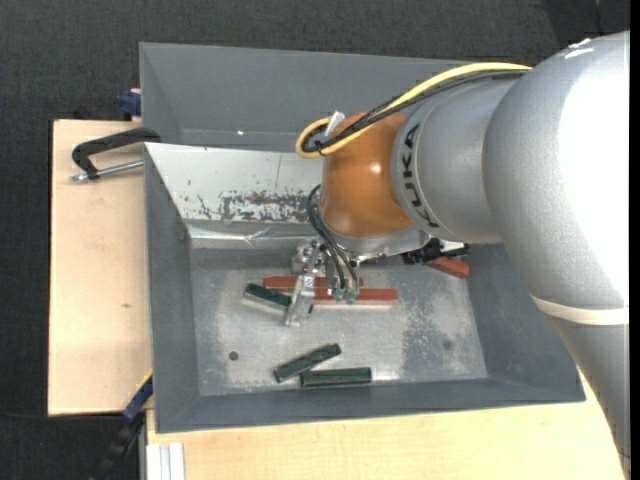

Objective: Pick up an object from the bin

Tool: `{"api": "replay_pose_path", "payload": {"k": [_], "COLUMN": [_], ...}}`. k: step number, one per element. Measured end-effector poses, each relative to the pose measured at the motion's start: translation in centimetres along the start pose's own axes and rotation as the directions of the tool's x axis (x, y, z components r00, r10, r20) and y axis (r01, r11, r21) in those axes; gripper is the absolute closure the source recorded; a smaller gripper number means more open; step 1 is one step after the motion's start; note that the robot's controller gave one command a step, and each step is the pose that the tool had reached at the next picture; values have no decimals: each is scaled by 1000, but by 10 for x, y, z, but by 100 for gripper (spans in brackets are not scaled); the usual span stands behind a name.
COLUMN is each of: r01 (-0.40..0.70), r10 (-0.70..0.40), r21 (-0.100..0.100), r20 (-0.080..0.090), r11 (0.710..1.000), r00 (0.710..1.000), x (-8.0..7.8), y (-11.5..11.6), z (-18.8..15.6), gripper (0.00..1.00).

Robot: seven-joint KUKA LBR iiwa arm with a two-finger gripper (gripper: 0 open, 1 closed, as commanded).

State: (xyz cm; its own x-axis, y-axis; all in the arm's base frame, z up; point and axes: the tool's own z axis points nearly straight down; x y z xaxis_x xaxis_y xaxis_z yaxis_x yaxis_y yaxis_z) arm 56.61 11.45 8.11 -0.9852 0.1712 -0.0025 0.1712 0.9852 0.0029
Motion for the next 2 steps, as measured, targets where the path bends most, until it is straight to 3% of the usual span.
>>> {"api": "replay_pose_path", "payload": {"k": [1,2], "r01": [0,11], "r10": [0,-11], "r21": [0,-2], "r20": [0,7], "r11": [1000,1000], "r00": [1000,1000], "x": [0,-36], "y": [0,15], "z": [0,-208], "gripper": [100,100]}}
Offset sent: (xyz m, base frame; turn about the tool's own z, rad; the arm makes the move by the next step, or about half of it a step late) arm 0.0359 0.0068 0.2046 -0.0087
